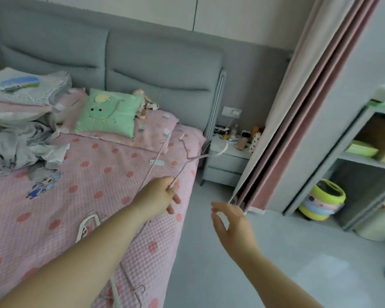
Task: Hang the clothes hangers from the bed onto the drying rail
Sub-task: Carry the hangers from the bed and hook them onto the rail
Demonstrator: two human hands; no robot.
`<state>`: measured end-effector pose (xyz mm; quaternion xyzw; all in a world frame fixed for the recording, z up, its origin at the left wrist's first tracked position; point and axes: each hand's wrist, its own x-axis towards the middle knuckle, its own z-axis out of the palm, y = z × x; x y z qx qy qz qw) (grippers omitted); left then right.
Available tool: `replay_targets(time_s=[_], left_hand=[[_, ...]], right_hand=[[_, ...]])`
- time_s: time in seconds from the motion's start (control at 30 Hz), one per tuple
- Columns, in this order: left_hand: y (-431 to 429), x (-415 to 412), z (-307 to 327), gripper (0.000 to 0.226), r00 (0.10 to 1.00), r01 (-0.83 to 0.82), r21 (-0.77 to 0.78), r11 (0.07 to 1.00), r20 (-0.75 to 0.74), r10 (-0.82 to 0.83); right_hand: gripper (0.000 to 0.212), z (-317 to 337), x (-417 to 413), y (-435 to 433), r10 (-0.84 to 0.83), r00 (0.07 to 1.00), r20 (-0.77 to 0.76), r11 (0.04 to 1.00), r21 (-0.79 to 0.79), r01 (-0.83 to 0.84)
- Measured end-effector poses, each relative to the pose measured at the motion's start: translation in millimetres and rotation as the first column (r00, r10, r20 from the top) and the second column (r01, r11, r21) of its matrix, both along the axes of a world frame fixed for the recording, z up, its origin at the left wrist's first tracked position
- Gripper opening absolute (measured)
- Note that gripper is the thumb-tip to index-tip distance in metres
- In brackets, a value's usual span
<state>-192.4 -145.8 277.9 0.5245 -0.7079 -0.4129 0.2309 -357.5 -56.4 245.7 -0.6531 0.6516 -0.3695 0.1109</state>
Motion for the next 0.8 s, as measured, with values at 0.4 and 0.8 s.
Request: replay_targets(time_s=[0.4, 0.8], left_hand=[[168.4, -201.9, 133.5, 0.020, 0.803, 0.594, -0.410, 0.693, 0.253, -0.539], [373.7, -413.3, 180.3, 0.027, 0.692, 0.656, -0.675, 0.338, 0.358, -0.627]], right_hand=[[0.059, 126.6, -220.5, 196.5, -0.619, 0.737, -0.272, 0.784, -0.147, 0.604], [0.029, 196.7, -396.4, 494.5, -0.879, 0.368, -0.304, 0.417, -0.115, 0.901]])
